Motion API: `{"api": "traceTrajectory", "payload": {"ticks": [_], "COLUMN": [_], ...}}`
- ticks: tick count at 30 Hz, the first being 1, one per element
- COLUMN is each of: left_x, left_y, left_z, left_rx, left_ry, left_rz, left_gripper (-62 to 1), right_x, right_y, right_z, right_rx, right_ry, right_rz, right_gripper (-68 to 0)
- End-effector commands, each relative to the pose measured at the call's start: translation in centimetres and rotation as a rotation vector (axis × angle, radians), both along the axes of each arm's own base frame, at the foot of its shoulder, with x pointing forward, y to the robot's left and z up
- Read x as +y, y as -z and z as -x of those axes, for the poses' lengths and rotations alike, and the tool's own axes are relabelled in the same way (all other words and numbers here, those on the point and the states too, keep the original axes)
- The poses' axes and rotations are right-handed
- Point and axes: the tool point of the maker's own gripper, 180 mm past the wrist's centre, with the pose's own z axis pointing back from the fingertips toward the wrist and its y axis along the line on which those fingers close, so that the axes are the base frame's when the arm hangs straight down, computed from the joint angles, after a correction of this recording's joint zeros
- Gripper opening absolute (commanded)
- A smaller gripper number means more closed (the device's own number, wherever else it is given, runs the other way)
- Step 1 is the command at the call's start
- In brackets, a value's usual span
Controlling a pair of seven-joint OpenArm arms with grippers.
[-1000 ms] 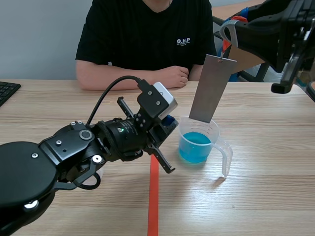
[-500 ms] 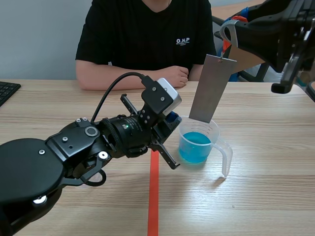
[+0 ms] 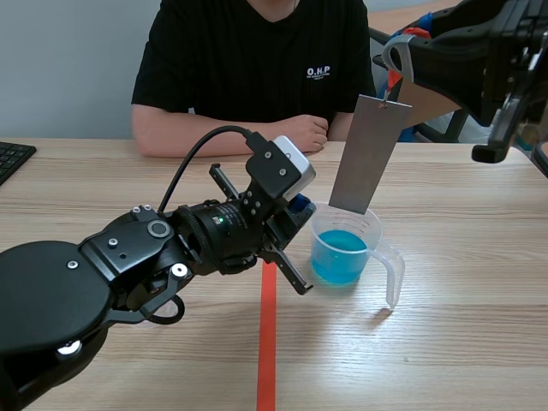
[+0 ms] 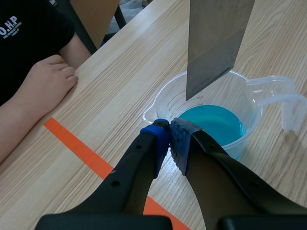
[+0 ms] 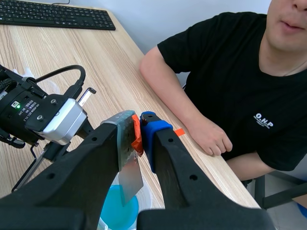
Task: Do the redox reaction experiment.
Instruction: 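Raise the plate and point at it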
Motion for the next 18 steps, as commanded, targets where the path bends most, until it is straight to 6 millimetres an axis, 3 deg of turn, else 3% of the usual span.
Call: {"api": "traceTrajectory", "payload": {"ticks": [1,18], "left_x": [-0.49,0.22], "left_y": [-1.58,-1.25], "left_z": [-0.52,-0.45], "left_rx": [-0.038,-0.028], "left_ry": [0.005,-0.001], "left_rz": [0.029,0.023], "left_gripper": [-56.0,-56.0], "right_x": [0.09,0.09], "right_y": [-1.25,-1.25], "right_z": [0.14,0.14], "right_rx": [-0.036,-0.036], "right_ry": [-0.015,-0.015], "right_rz": [-0.011,-0.011], "right_gripper": [-66.0,-66.0]}}
